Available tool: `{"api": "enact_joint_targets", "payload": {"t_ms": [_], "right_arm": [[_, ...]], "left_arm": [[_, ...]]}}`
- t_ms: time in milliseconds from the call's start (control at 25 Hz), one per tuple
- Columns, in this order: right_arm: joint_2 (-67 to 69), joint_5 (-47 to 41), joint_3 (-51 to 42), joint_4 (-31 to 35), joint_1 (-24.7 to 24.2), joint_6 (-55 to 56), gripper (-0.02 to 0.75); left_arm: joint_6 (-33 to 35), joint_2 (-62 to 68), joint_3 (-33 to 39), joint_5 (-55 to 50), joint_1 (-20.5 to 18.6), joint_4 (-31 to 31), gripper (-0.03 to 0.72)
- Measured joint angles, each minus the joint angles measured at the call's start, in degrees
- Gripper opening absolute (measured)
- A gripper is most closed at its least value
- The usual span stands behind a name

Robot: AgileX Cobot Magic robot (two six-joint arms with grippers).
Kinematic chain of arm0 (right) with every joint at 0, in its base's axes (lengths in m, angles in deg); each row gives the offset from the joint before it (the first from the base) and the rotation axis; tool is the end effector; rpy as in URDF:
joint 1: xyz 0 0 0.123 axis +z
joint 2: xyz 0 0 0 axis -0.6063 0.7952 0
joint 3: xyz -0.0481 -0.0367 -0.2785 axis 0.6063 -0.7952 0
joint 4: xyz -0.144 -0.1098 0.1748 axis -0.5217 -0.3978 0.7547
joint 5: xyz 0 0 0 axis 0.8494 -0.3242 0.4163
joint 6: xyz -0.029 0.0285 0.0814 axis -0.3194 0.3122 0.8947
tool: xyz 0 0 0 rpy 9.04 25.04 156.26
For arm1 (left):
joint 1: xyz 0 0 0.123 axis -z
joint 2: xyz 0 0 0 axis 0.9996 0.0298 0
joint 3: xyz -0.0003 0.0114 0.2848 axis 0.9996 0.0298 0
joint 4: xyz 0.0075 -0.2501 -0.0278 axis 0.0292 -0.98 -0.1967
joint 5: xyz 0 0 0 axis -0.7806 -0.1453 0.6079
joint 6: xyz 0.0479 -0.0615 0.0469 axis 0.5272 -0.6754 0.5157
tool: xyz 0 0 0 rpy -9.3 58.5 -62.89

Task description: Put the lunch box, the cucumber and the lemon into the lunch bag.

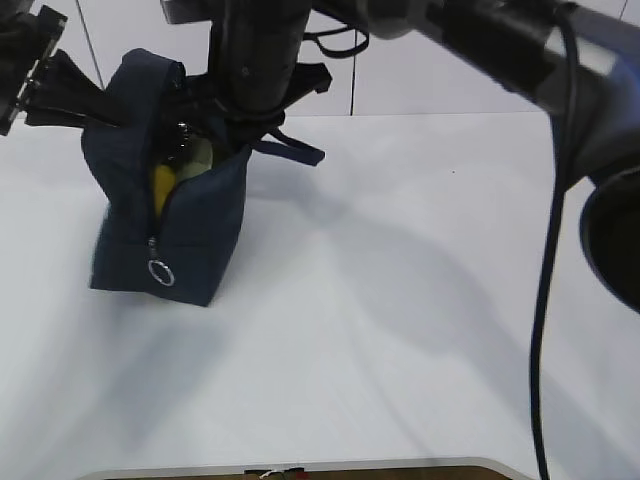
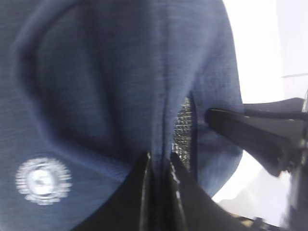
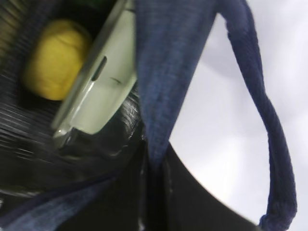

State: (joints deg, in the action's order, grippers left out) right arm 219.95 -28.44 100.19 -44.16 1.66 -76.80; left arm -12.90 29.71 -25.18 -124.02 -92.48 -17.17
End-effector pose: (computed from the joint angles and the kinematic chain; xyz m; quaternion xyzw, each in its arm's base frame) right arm 0.4013 0.3154 0.2885 -0.2397 0.9379 0.0660 0.2420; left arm 0.4004 -0.0409 0.2734 0.0284 0.8958 -0.4158 0.1542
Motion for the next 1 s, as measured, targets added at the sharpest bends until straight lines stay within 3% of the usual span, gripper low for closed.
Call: {"api": "enact_joint_targets", "payload": {"t_ms": [360,680,1000], "right_arm": [[-10.6,-1.6,-5.0,-3.7,0.0,-2.3,0.017],[-17.5,-1.7,-18.7,-11.8,0.0,-2.5,0.017],[-17.6,-1.4,-20.7,-14.5,0.0,-2.7,0.017]], "left_arm": [[-0.8,0.2,0.0,0.4,8.0,-3.2,0.007],[-0.8,0.2,0.0,0.5,12.1,-3.2,0.007],[-0.8,0.7,0.0,3.6,15.7,-2.9,0.007]]}}
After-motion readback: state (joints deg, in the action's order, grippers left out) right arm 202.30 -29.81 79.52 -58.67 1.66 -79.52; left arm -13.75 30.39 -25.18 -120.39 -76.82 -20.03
